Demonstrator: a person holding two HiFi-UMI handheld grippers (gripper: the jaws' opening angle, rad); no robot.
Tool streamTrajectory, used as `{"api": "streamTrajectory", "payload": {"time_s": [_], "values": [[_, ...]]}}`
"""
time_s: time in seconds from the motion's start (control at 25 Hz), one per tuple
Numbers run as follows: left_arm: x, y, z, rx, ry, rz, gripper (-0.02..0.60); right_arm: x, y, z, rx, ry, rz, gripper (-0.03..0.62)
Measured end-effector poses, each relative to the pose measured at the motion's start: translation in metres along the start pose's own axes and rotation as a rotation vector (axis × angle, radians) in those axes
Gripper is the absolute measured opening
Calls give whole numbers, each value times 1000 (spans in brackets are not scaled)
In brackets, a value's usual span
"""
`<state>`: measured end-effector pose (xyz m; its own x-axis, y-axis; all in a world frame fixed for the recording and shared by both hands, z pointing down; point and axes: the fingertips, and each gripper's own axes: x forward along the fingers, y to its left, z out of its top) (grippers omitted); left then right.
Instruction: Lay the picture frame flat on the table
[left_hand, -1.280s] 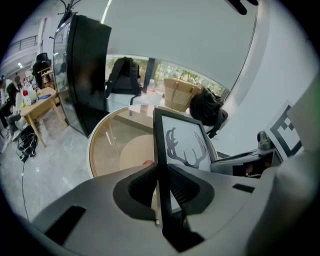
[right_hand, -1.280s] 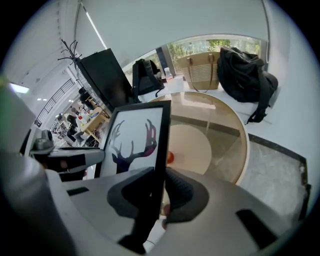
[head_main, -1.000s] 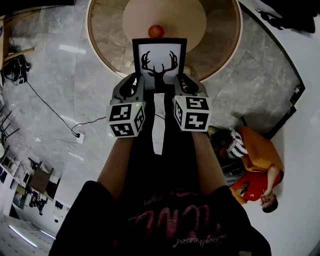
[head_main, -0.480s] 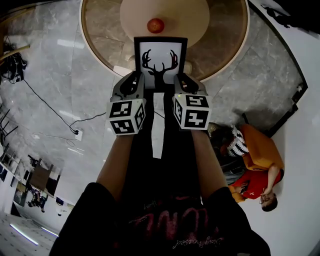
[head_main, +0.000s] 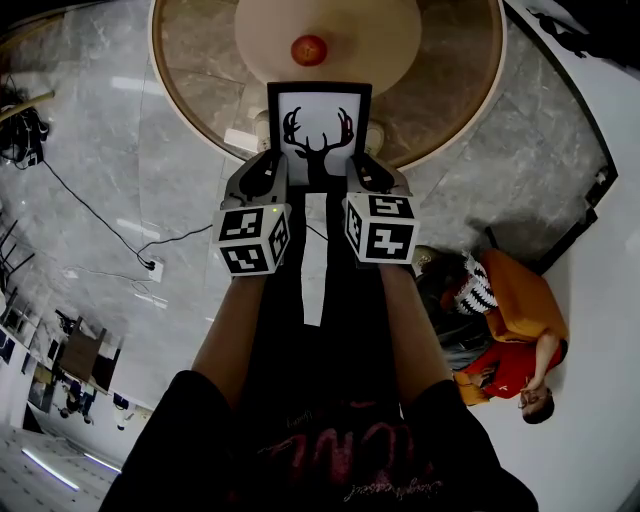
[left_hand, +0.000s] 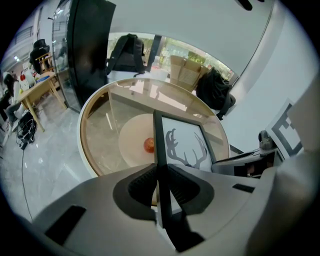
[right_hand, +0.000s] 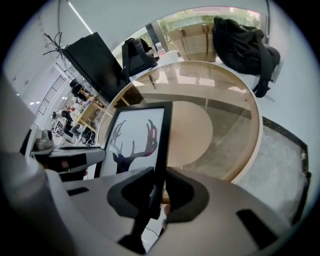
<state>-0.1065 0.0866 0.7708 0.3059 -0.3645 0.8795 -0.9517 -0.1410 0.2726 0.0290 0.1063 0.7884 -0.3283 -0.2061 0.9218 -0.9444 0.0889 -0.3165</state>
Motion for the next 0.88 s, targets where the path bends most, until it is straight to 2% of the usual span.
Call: {"api": "streamTrajectory", "payload": {"time_s": [0.36,0.88], "values": [[11,3,-11,-6,28,10,72,11,-4,-7,-2,32,-5,81],[18,5,-17,-7,41,31,72,13,-5,-6,-17,23,-6,81]]}}
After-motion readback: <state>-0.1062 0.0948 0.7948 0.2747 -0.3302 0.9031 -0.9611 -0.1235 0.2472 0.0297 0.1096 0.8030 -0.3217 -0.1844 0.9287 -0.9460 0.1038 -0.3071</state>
